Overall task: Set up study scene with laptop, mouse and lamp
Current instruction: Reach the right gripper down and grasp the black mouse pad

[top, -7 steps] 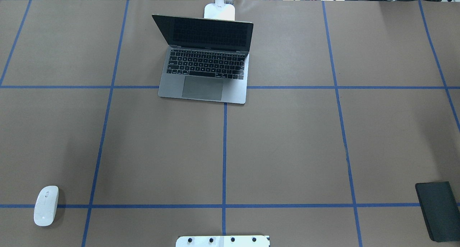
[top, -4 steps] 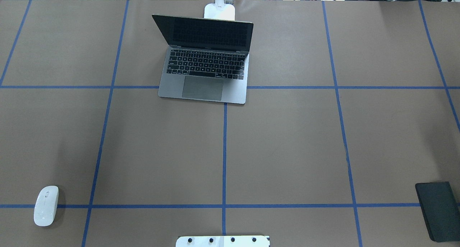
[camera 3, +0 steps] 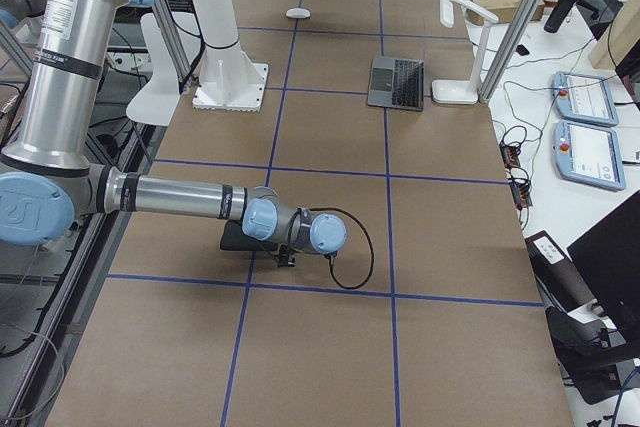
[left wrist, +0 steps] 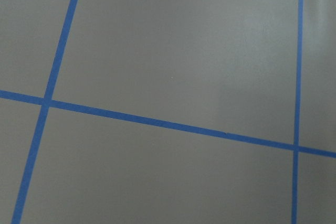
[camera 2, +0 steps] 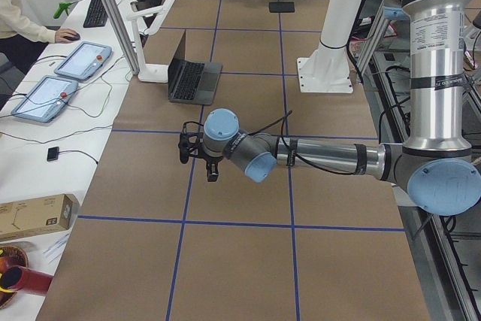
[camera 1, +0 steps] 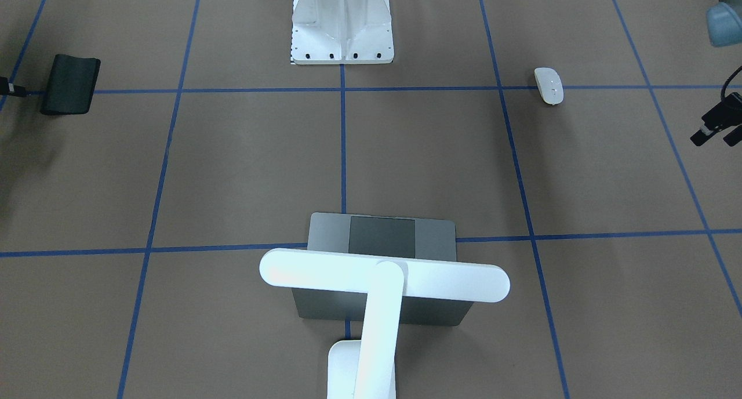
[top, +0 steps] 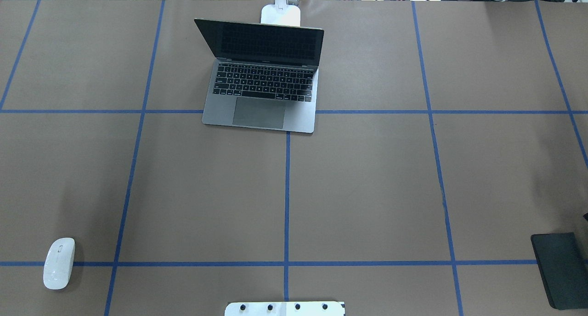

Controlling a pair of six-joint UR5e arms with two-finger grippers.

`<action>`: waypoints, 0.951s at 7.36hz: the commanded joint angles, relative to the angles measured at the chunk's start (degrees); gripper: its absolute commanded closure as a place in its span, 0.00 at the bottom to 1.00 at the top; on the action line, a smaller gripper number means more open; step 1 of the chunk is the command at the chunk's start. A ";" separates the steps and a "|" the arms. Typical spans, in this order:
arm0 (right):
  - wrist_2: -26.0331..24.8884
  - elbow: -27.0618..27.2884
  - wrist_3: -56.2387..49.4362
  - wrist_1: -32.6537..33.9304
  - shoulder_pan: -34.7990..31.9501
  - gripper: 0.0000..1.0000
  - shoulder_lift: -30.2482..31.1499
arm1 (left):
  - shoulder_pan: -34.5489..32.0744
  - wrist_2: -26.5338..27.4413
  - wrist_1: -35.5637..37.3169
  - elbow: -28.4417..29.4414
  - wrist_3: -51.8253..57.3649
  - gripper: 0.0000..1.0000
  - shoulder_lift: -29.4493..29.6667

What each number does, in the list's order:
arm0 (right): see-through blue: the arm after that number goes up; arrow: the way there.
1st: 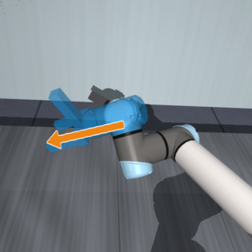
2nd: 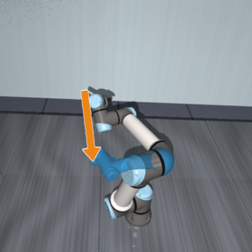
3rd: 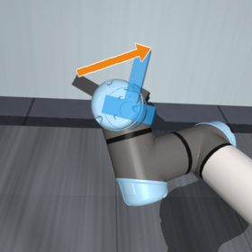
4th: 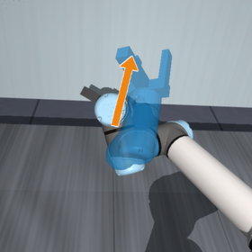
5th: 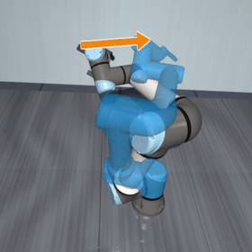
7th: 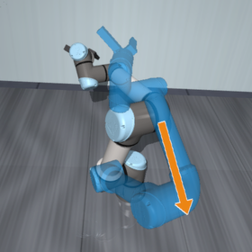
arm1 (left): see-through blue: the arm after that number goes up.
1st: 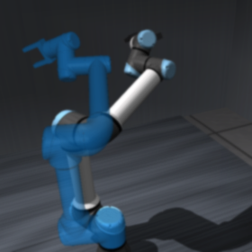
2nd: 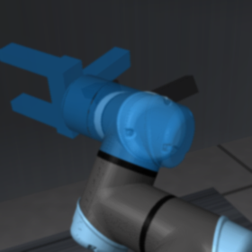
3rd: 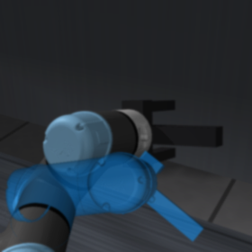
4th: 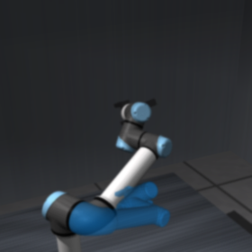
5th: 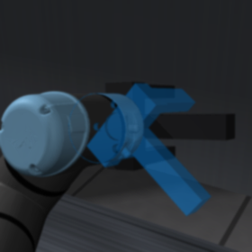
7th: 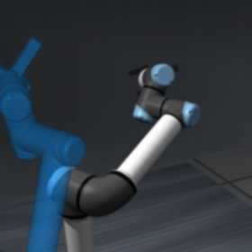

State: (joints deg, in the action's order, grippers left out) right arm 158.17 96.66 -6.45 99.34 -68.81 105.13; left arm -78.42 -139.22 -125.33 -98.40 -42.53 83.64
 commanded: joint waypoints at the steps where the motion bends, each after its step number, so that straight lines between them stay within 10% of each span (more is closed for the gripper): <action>1: 0.13 -1.28 0.21 -0.11 5.34 0.00 -0.19 | -0.06 0.00 -2.62 0.05 0.69 0.04 -1.88; 7: 0.39 -2.62 0.30 -0.20 10.52 0.00 -0.45 | -0.24 -0.87 -4.30 -0.13 2.00 0.04 -3.74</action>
State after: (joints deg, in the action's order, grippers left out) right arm 158.61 94.06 -6.15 99.15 -59.75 104.83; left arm -78.61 -139.49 -129.60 -98.52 -41.53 80.26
